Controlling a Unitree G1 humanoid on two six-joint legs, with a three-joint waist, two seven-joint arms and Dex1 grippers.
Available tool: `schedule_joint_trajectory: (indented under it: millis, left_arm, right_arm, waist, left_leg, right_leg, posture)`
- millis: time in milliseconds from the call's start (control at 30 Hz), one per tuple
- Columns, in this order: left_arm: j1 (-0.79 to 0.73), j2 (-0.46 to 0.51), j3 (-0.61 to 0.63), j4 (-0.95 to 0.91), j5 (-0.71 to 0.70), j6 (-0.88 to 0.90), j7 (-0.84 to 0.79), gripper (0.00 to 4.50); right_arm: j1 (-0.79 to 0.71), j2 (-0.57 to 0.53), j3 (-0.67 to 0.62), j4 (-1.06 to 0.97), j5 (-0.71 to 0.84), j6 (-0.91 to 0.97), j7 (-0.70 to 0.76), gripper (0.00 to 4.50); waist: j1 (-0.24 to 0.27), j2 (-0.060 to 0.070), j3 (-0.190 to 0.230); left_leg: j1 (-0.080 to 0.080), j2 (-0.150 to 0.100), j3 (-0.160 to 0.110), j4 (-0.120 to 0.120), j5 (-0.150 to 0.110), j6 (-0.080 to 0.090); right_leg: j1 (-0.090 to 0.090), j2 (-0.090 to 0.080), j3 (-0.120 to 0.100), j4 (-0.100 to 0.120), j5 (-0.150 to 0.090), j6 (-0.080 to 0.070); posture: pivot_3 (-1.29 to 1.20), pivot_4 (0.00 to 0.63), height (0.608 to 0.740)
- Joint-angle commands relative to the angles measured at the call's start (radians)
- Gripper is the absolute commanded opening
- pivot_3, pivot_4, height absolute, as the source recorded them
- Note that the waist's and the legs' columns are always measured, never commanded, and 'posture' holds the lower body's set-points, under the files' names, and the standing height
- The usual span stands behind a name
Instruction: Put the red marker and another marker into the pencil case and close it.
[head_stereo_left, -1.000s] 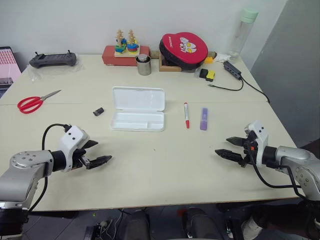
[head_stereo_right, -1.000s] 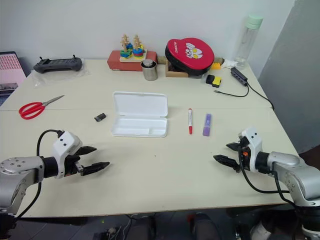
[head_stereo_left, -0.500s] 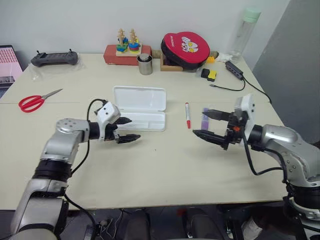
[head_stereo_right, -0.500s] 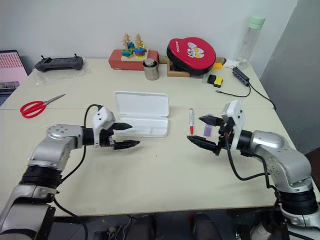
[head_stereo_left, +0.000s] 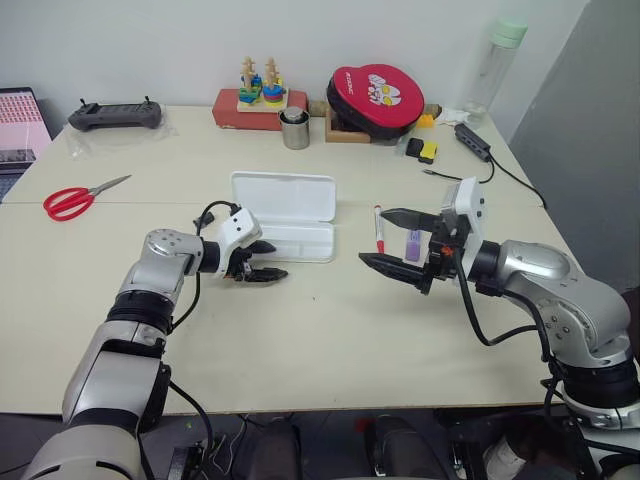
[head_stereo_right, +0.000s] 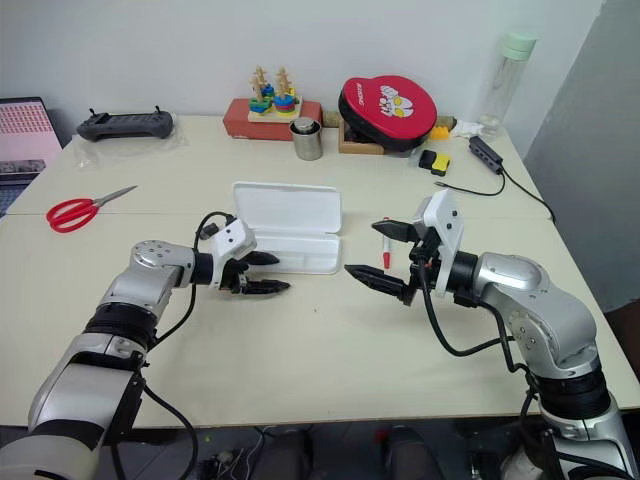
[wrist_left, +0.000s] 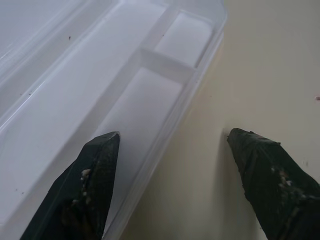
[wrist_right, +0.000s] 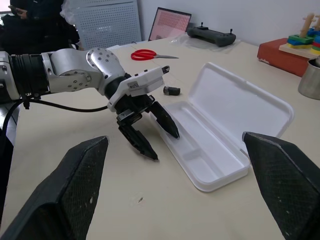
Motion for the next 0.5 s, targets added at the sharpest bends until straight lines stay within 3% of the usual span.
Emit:
schedule_joint_trajectory:
  millis: [33,400,500]
  left_arm:
    - [-0.021,-0.011,0.016,0.023,0.014,-0.042,0.01,2.72]
    - [0.004,-0.04,0.037,0.002,-0.007,-0.08,-0.009,0.45]
    - [0.053,-0.041,0.058,-0.104,-0.068,-0.062,-0.081,0.02]
  right_arm:
    - [0.005,-0.011,-0.026,-0.047,0.015,-0.003,-0.001,4.5]
    - [0.022,-0.018,-0.036,-0.047,0.021,-0.004,0.003,4.5]
    - [0.026,-0.024,-0.04,-0.048,0.022,-0.002,0.007,4.5]
  waist:
    - [-0.001,0.0,0.0]
    - [-0.002,0.0,0.0]
    - [-0.002,0.0,0.0]
  left_leg:
    - [0.0,0.0,0.0,0.0,0.0,0.0]
    - [0.0,0.0,0.0,0.001,0.0,0.0]
    - [0.0,0.0,0.0,0.001,0.0,0.0]
  right_leg:
    - [0.0,0.0,0.0,0.0,0.0,0.0]
    - [0.0,0.0,0.0,0.001,0.0,0.0]
    - [0.0,0.0,0.0,0.001,0.001,0.001]
  posture:
    - [0.0,0.15,0.74]
    - [0.0,0.15,0.74]
    - [0.0,0.15,0.74]
